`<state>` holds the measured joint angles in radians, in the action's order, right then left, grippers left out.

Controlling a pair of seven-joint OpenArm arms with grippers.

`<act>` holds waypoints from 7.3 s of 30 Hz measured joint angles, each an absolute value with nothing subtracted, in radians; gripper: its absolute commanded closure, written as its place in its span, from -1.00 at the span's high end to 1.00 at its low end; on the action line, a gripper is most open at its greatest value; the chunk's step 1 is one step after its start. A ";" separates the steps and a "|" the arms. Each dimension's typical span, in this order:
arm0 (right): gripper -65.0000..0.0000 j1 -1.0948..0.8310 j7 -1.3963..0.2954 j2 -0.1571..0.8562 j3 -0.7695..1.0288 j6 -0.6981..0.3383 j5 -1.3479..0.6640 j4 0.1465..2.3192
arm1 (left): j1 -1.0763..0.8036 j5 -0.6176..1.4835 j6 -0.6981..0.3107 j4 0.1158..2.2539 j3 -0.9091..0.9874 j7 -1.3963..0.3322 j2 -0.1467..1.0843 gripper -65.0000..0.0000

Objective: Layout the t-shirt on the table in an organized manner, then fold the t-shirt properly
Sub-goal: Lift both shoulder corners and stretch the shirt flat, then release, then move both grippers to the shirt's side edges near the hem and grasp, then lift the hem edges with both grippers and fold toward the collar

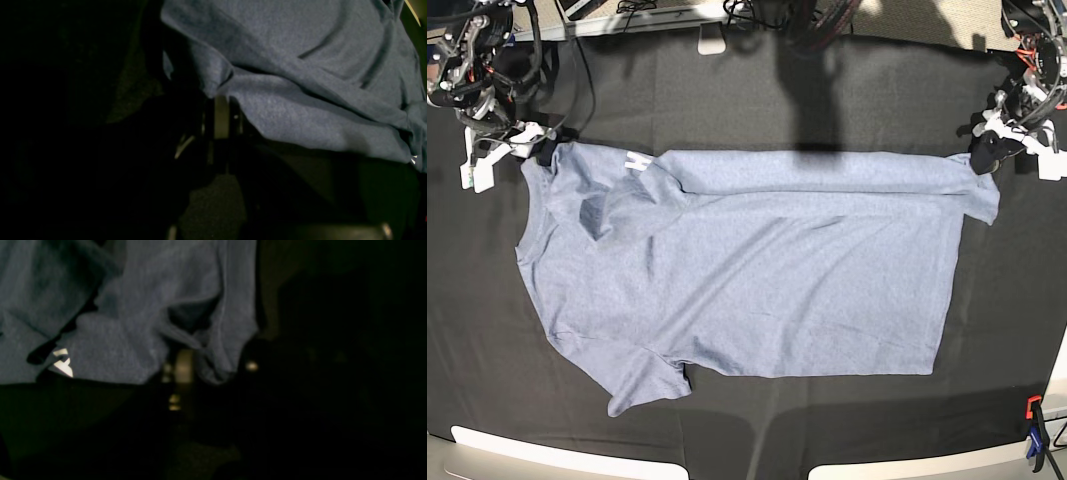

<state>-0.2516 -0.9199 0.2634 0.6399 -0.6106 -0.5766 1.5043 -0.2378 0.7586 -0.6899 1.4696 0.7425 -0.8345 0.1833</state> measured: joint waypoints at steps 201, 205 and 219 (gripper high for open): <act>-1.00 0.136 -0.519 0.457 0.244 -0.516 -0.155 1.336 | 0.149 0.665 -0.562 1.219 0.409 -0.506 0.314 -1.00; -1.00 0.051 -0.518 0.453 0.303 -0.519 -0.162 1.421 | 0.096 0.693 -0.566 1.272 0.451 -0.543 0.313 -1.00; -1.00 -0.216 -0.541 0.427 0.334 -0.500 -0.210 1.641 | -0.145 0.744 -0.596 1.460 0.562 -0.578 0.313 -1.00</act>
